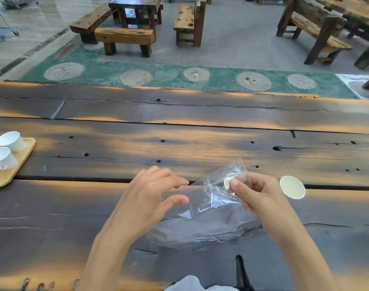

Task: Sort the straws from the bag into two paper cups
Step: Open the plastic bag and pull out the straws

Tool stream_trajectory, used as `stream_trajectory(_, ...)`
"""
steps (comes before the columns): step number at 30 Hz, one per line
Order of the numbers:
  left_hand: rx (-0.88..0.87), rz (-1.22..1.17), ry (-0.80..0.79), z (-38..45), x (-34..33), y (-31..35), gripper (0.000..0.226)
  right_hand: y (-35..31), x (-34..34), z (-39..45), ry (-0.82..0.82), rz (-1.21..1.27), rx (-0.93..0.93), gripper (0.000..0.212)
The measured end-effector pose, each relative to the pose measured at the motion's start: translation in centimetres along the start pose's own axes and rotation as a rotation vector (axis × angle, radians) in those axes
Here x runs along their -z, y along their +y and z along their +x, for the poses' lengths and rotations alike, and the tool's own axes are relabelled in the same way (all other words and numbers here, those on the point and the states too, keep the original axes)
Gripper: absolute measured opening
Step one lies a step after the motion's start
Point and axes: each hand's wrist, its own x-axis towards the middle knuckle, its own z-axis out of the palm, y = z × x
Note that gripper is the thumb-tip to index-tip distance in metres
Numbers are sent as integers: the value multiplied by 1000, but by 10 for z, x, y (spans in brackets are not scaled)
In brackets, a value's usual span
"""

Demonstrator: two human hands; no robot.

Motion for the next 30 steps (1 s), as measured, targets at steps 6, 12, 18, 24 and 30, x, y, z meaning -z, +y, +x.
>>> stream_trajectory(6,-5,67,31,3,-5,-1,16,-3,-2,-3,-25,-11,-7,35)
stream_trajectory(12,116,-93,110,4,-4,-9,12,-5,-6,-4,-45,-92,-11,35)
stream_trajectory(18,15,-129,107,14,-14,14,18,-11,-15,-4,-92,-77,-4,35)
stream_trajectory(24,7,-209,143,18,-21,11,14,-15,-20,-8,-119,-115,-14,34)
stream_trajectory(30,85,-343,173,14,-18,6,15,-16,-23,-8,-128,-108,-37,32)
